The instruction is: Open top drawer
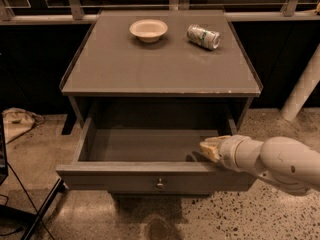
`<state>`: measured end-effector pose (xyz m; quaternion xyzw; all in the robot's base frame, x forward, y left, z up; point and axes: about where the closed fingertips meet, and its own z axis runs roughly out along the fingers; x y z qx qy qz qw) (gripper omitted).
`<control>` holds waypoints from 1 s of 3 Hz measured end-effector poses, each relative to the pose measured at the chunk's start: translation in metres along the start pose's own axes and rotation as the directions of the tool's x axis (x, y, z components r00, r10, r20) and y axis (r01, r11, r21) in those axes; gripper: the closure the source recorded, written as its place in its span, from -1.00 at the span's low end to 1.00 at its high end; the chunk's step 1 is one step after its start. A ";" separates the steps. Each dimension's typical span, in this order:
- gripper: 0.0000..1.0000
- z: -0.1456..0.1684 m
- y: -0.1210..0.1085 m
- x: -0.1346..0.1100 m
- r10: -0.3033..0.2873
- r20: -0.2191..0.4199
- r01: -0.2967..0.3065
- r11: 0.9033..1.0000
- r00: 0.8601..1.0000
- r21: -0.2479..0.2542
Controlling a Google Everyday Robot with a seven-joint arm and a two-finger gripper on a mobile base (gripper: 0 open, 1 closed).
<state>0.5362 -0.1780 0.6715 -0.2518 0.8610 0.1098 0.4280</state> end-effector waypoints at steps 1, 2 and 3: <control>-0.89 0.000 0.000 0.000 0.000 0.000 0.000 1.000 1.000 0.000; -1.00 0.000 0.000 0.000 0.000 0.000 0.000 1.000 1.000 0.000; -1.00 0.000 0.000 0.000 0.000 0.000 0.000 1.000 1.000 0.000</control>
Offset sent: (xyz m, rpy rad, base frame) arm 0.0000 0.0000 0.0000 0.0000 0.0000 0.0000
